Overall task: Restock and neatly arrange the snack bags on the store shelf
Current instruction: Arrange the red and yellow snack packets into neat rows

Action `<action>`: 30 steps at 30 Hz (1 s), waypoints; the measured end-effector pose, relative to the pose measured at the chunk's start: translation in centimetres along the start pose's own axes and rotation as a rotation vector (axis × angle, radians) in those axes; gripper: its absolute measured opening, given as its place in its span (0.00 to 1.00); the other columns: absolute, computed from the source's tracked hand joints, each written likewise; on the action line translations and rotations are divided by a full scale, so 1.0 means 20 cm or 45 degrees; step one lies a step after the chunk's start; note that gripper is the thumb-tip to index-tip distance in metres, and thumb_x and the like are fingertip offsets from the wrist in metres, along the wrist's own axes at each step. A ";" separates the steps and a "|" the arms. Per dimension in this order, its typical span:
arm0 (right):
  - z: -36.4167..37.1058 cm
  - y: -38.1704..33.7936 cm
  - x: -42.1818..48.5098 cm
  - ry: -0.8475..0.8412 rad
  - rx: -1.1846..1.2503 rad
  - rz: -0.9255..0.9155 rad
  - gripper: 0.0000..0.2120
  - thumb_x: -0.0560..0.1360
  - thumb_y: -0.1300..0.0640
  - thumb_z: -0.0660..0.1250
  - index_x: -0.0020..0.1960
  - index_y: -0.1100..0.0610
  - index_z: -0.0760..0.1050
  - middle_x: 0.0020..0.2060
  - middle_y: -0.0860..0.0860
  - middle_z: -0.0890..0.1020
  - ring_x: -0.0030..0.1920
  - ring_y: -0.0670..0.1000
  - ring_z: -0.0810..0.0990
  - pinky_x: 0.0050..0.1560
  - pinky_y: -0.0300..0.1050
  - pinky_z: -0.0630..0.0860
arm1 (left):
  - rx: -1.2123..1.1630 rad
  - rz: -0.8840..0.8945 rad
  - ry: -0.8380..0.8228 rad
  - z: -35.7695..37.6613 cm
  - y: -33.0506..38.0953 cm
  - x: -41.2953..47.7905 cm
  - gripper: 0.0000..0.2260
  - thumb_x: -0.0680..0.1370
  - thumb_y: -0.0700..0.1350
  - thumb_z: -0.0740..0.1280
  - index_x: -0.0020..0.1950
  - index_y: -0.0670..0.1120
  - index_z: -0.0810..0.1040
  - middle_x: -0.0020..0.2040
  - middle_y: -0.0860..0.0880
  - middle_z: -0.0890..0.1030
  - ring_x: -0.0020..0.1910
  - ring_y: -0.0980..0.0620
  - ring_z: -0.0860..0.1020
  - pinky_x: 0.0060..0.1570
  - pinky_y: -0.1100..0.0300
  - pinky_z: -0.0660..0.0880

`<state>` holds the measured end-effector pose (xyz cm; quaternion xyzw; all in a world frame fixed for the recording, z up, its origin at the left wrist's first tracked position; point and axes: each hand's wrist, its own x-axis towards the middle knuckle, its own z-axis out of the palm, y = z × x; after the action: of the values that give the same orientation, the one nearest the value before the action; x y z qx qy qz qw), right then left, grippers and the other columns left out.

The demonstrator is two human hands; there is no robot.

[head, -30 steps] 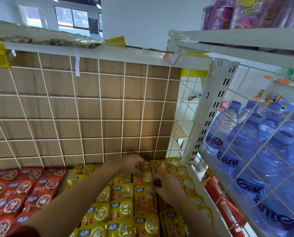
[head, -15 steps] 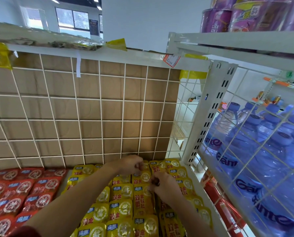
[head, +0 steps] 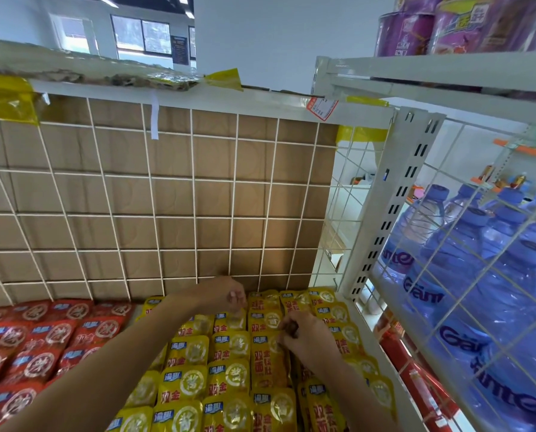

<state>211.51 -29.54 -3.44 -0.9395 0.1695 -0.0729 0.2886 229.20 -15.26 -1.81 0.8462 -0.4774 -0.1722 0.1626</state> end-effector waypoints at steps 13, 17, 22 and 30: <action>0.00 0.00 0.00 -0.006 -0.022 0.008 0.07 0.72 0.52 0.68 0.50 0.49 0.77 0.38 0.41 0.76 0.42 0.42 0.77 0.41 0.37 0.74 | -0.053 0.002 -0.045 0.03 -0.01 0.03 0.07 0.76 0.40 0.66 0.50 0.40 0.81 0.51 0.44 0.81 0.45 0.57 0.74 0.42 0.68 0.68; 0.00 0.00 0.00 -0.018 -0.034 0.024 0.07 0.72 0.51 0.68 0.49 0.48 0.76 0.38 0.41 0.76 0.43 0.43 0.77 0.42 0.38 0.74 | -0.033 -0.003 -0.008 0.04 0.00 0.03 0.08 0.76 0.41 0.66 0.51 0.40 0.81 0.51 0.45 0.81 0.47 0.54 0.76 0.38 0.72 0.64; 0.00 -0.01 -0.01 -0.026 -0.026 0.039 0.05 0.72 0.52 0.68 0.48 0.48 0.76 0.40 0.42 0.77 0.43 0.43 0.77 0.42 0.37 0.74 | -0.042 -0.014 0.003 0.04 0.01 0.02 0.08 0.77 0.41 0.65 0.51 0.39 0.81 0.52 0.44 0.81 0.51 0.50 0.77 0.44 0.64 0.67; 0.00 -0.01 -0.01 -0.014 -0.007 0.036 0.05 0.71 0.53 0.68 0.46 0.47 0.75 0.38 0.41 0.77 0.40 0.41 0.76 0.38 0.33 0.71 | -0.047 -0.018 0.069 0.06 0.02 0.00 0.08 0.76 0.42 0.66 0.49 0.41 0.81 0.49 0.46 0.81 0.44 0.55 0.75 0.45 0.62 0.70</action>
<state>211.29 -29.34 -3.27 -0.9382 0.1815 -0.0633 0.2879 228.45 -15.59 -2.70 0.8507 -0.4637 -0.1592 0.1898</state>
